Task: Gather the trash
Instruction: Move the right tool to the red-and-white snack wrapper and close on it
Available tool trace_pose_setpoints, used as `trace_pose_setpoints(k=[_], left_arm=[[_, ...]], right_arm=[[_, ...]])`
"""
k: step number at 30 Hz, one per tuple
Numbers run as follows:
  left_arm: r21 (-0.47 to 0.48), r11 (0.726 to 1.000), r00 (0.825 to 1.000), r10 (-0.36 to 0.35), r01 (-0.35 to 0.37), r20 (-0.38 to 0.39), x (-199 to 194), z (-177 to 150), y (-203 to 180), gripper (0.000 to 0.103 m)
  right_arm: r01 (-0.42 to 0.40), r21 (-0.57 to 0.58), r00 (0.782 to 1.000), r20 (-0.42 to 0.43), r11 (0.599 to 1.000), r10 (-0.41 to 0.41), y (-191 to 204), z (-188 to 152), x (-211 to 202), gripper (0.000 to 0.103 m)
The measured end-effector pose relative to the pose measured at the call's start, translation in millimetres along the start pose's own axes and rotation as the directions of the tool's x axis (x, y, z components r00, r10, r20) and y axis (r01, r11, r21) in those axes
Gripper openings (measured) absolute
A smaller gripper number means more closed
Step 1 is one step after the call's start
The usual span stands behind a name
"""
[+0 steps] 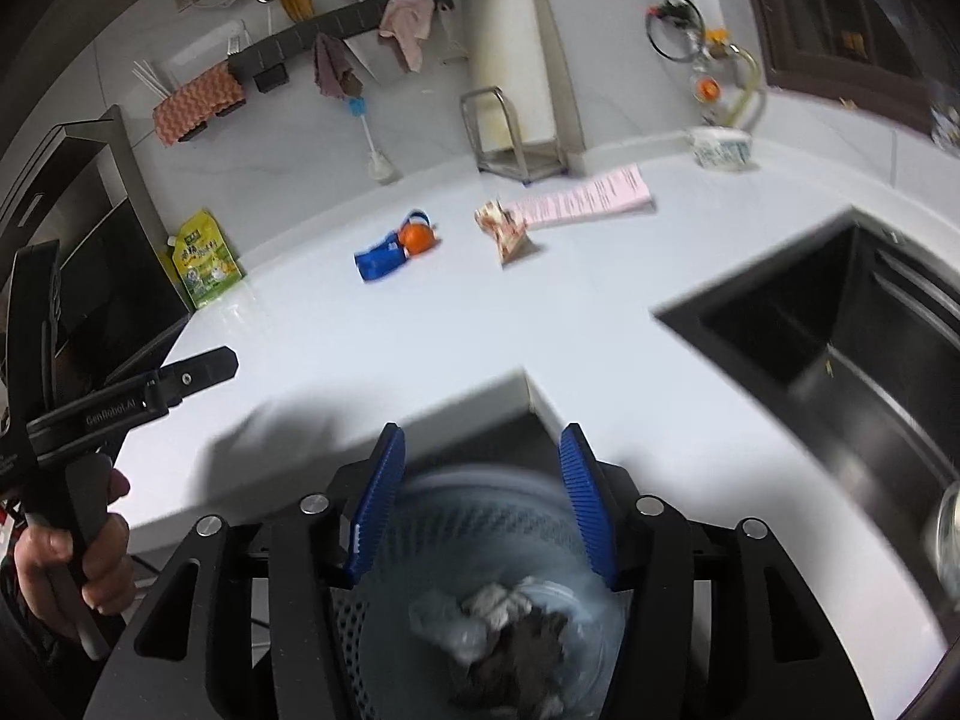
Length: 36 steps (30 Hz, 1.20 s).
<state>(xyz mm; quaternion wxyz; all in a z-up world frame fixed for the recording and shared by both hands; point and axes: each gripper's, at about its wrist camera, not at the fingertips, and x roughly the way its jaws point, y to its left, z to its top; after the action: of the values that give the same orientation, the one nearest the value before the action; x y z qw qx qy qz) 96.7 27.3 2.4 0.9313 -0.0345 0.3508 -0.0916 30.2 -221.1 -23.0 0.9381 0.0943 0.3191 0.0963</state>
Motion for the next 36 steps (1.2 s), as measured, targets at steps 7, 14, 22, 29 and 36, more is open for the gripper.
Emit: trace_pose_setpoints(k=[7,14,22,29,36], left_arm=[[-0.016,0.999,0.998,0.036,-0.035,0.051,22,51,20,0.094],[-0.038,0.997,0.997,0.07,-0.069,0.012,73,81,36,0.095],[-0.014,0.997,0.993,0.073,-0.074,-0.092,136,93,38,0.095],[-0.037,0.996,0.989,0.071,-0.076,-0.13,165,98,44,0.095],[-0.05,0.996,0.987,0.071,-0.079,-0.144,181,104,48,0.095]], right_arm=[[-0.006,-0.067,1.0,0.013,0.998,0.007,-1,55,32,0.056],[-0.02,-0.096,1.0,-0.018,0.995,0.019,-2,99,81,0.057],[0.017,-0.187,0.995,-0.092,0.982,-0.035,3,135,158,0.057],[0.042,-0.2,0.987,-0.144,0.979,-0.072,1,151,208,0.057],[0.069,-0.221,0.968,-0.22,0.973,-0.119,1,151,245,0.056]])
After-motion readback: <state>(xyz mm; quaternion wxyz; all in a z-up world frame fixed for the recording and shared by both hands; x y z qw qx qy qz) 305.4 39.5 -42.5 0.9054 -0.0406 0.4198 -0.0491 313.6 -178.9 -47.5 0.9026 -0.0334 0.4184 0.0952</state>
